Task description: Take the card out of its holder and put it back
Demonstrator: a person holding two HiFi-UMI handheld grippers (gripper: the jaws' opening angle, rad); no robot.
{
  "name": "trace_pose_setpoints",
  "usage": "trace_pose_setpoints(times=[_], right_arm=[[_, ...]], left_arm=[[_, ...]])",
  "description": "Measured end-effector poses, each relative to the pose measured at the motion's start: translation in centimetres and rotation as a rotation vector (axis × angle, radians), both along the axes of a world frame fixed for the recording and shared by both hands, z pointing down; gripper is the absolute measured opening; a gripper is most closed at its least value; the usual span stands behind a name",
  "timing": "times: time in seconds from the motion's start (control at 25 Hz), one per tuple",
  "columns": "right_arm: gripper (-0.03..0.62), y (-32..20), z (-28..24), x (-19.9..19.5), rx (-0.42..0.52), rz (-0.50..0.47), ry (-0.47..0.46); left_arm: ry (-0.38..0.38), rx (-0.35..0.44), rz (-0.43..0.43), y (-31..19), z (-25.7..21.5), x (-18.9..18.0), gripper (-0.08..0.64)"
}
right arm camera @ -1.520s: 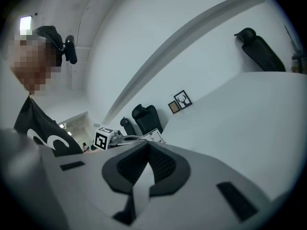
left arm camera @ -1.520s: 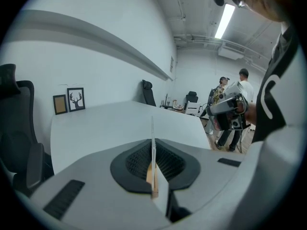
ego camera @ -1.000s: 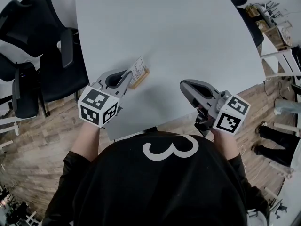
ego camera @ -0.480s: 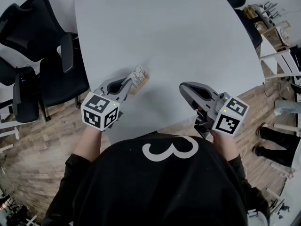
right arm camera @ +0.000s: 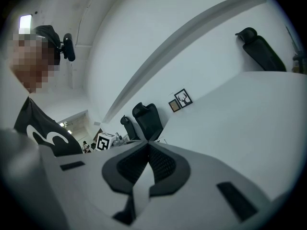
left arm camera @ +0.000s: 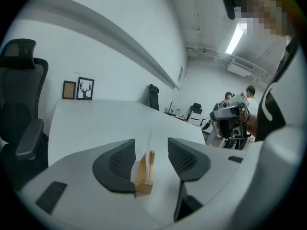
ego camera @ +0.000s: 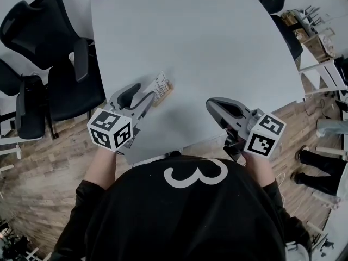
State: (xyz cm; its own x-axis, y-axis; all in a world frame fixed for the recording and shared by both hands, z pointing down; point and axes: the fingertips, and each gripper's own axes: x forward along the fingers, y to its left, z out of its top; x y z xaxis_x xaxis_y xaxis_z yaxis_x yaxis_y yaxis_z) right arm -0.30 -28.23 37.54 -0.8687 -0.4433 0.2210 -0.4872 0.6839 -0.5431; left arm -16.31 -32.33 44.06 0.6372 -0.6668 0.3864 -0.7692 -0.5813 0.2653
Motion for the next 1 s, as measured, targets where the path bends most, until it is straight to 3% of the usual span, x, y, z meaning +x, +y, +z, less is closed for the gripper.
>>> trace_pose_setpoints(times=[0.24, 0.56, 0.76, 1.0], right_arm=[[0.009, 2.7, -1.0, -0.1, 0.024, -0.044, -0.005], [0.009, 8.3, -3.6, -0.1, 0.084, -0.131, -0.026], [0.009, 13.0, -4.3, 1.5, 0.103, -0.168, -0.041], [0.008, 18.0, -5.2, 3.5, 0.131, -0.210, -0.062]], left_arm=[[0.078, 0.051, -0.082, 3.3, -3.9, -1.0, 0.207], [0.248, 0.085, -0.153, 10.8, -9.2, -0.3, 0.206], [0.236, 0.100, -0.161, 16.4, -10.5, 2.3, 0.120], [0.261, 0.119, -0.084, 23.2, -12.7, 7.9, 0.039]])
